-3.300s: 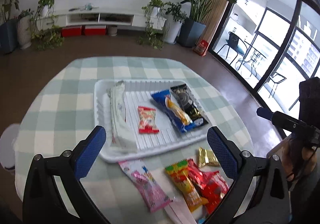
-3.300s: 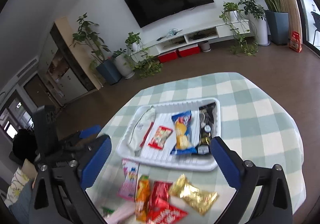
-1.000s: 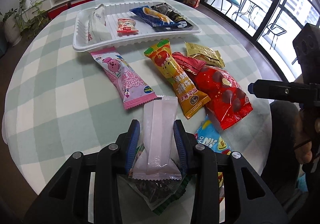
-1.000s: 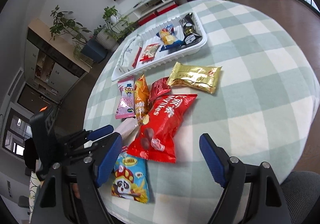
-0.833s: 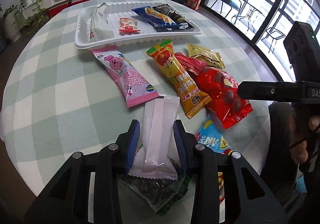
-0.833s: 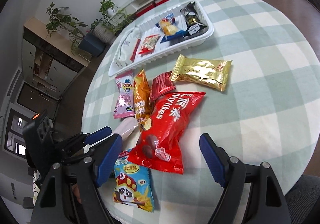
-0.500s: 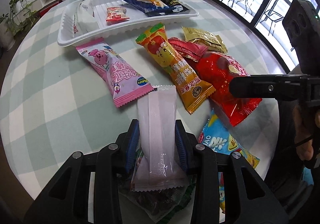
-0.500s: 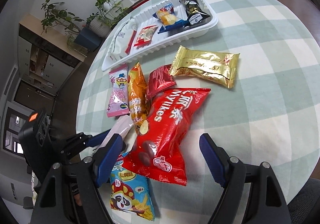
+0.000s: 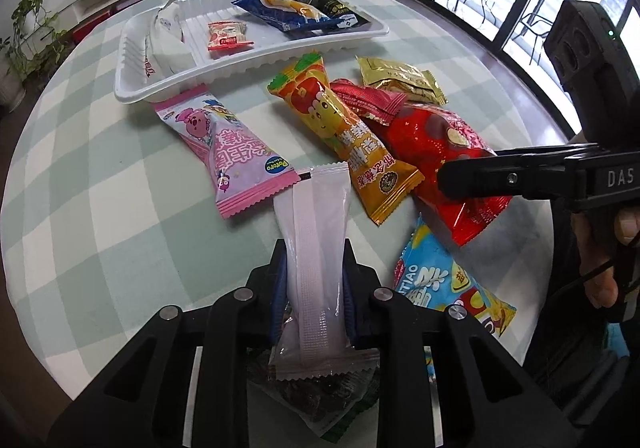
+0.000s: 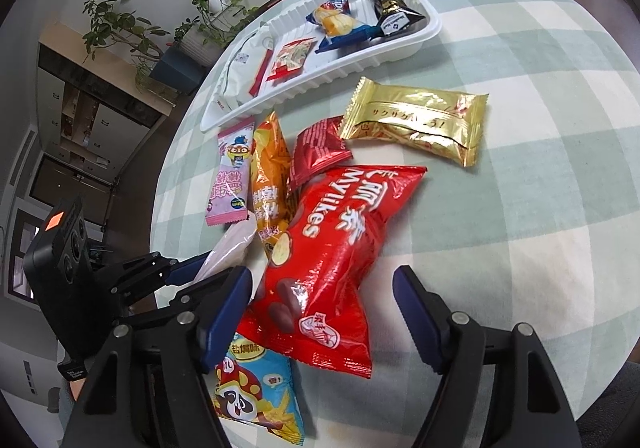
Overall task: Organize snacks
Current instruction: 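Grasp the red Mylikes bag with the right gripper while the left holds the pale pink packet, then lower both packets into the white tray and open both grippers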
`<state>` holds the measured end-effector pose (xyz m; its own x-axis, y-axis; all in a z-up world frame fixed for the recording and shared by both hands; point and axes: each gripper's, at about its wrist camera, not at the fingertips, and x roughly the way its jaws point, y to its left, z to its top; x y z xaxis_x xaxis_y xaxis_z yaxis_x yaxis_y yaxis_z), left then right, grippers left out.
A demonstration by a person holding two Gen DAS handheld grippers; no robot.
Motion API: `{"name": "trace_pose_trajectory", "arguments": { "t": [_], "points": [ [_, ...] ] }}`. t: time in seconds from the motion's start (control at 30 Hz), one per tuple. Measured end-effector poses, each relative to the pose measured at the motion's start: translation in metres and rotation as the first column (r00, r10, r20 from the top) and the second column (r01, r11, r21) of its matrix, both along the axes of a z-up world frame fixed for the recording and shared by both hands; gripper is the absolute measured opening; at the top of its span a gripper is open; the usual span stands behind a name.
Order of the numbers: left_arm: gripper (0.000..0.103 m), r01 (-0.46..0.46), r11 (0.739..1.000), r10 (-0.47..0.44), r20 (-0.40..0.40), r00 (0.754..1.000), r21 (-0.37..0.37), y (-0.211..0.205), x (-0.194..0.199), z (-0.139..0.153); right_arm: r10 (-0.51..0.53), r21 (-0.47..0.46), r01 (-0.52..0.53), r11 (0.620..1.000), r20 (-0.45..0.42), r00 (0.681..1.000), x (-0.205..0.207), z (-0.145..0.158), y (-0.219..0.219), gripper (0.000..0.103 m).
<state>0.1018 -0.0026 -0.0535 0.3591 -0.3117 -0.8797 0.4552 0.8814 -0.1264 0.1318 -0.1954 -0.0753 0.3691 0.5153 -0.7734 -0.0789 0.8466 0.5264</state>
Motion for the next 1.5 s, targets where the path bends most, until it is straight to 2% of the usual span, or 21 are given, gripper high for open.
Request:
{"name": "trace_pose_trajectory", "arguments": {
  "t": [0.17,0.27,0.63,0.9,1.2,1.37,1.5],
  "points": [
    [0.021,-0.020,0.998,0.021,0.009,1.000,-0.053,0.008,-0.006,0.009,0.001,0.045,-0.001,0.999,-0.007,1.000,0.005,-0.006,-0.002,0.063],
    [0.021,-0.034,0.996,0.035,0.010,0.999,-0.080,0.011,-0.008,0.010,0.002,0.038,-0.002,0.999,-0.001,1.000,0.005,-0.007,-0.004,0.053],
    [0.021,-0.068,0.983,0.070,0.010,0.997,-0.172,0.023,-0.013,0.013,-0.016,0.073,0.014,0.997,0.032,0.999,-0.008,-0.006,-0.019,0.039],
    [0.021,-0.095,0.965,0.100,0.011,0.995,-0.246,0.036,-0.017,0.020,-0.049,0.127,0.044,0.991,0.038,0.998,-0.033,-0.001,-0.039,0.037],
    [0.021,-0.115,0.944,0.135,0.043,0.990,-0.308,0.049,-0.013,0.045,-0.111,0.163,0.093,0.982,0.107,0.988,-0.049,0.028,-0.067,0.037],
    [0.021,-0.125,0.937,0.159,0.078,0.984,-0.327,0.057,-0.002,0.067,-0.137,0.166,0.109,0.980,0.167,0.976,-0.044,0.050,-0.083,0.037],
    [0.021,-0.126,0.935,0.179,0.134,0.975,-0.332,0.059,0.022,0.095,-0.141,0.136,0.112,0.984,0.229,0.963,-0.032,0.073,-0.085,0.037]
  ]
}}
